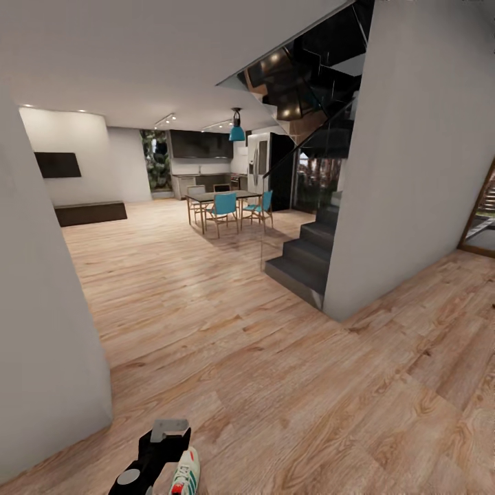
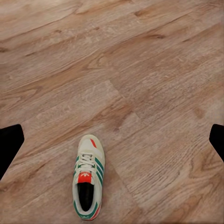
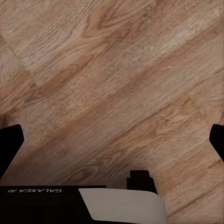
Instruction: Pick up the two gym shoes and the two sandals from the corridor floor and place them onto the hallstand (shoe rack) in the corridor, making sure they are on the rack and not on the floor. Arrange them so the two gym shoes are next to each other and the two sandals are next to each other.
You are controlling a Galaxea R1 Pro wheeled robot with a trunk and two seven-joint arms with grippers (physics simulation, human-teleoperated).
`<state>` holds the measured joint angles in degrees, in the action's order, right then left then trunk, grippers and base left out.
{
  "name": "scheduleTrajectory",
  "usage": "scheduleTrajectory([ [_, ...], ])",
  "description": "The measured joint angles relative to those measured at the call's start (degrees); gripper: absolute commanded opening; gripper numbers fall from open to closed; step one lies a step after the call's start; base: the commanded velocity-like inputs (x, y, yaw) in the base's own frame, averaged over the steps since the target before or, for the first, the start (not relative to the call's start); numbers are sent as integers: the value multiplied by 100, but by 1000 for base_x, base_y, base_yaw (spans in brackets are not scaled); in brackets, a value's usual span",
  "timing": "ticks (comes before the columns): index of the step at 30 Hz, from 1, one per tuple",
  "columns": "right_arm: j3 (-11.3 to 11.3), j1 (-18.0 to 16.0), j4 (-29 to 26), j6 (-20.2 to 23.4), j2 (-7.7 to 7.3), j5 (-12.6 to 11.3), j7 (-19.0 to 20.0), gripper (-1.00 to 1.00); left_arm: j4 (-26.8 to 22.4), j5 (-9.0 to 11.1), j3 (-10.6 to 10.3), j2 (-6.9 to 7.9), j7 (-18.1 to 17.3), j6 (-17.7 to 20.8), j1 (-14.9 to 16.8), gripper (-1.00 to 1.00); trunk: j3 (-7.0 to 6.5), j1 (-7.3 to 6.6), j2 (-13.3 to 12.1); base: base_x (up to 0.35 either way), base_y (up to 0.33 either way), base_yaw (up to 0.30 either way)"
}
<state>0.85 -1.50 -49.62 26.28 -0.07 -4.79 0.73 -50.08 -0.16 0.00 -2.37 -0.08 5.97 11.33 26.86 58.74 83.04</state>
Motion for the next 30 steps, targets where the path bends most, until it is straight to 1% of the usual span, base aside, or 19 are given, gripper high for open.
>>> scheduleTrajectory([
  [5,0,1,-2,0,0,0,4,100,0,-2,0,0,0,-2,0,100,0,-1,0,-11,3,0],
  [7,7,66,63,-64,-7,1,23,100,65,9,8,-6,-7,-66,-65,100,0,-1,0,0,0,0],
  [11,11,73,192,-166,-7,1,21,100,29,8,10,-6,-7,-148,-70,100,0,-1,0,0,0,0],
  [19,25,81,-66,91,-6,0,24,100,-229,8,16,-8,0,94,-79,100,0,-1,0,0,0,0],
  [23,25,82,-131,145,-8,0,24,100,-346,8,16,-8,0,105,-79,100,0,-1,0,0,0,0],
  [30,31,82,-136,149,-8,2,18,100,-352,8,16,-8,0,108,-79,100,0,0,0,-14,8,0],
])
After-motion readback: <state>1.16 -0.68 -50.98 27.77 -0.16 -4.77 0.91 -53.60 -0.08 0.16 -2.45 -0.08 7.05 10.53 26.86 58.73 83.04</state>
